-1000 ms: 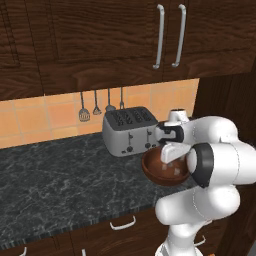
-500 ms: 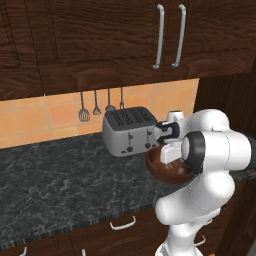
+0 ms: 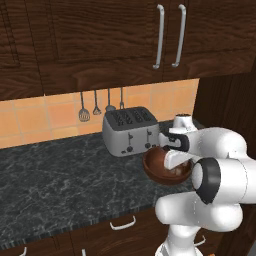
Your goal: Grab a lemon wedge from the fridge and one ice cube from the ice bowl, and put them in the glass of lemonade.
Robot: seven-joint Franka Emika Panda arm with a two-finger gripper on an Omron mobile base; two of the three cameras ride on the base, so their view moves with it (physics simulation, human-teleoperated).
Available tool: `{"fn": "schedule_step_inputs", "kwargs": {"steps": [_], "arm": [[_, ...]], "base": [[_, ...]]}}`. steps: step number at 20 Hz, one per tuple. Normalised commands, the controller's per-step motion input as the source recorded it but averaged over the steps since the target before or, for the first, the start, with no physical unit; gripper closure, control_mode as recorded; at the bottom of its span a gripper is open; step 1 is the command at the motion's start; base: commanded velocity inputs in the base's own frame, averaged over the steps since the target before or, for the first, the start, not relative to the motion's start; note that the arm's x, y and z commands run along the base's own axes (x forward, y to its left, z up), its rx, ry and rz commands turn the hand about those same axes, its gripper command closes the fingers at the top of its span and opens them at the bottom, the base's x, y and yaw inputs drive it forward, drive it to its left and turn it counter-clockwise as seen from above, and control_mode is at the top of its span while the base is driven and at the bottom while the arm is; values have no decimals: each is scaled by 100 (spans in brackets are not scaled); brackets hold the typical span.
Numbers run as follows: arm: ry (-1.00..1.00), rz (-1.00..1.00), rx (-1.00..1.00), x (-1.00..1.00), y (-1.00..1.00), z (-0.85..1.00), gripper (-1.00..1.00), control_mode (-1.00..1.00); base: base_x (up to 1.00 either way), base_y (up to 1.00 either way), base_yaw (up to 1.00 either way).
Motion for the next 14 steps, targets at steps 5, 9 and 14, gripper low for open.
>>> {"fn": "schedule_step_inputs", "kwargs": {"steps": [5,9,14], "arm": [[-6,-3,-4,13,36,0,-100,-100],[0,-16,-4,20,7,0,-100,-100],[1,-27,0,28,0,0,-100,-100]], "base": [[0,0,0],[0,0,0],[0,0,0]]}}
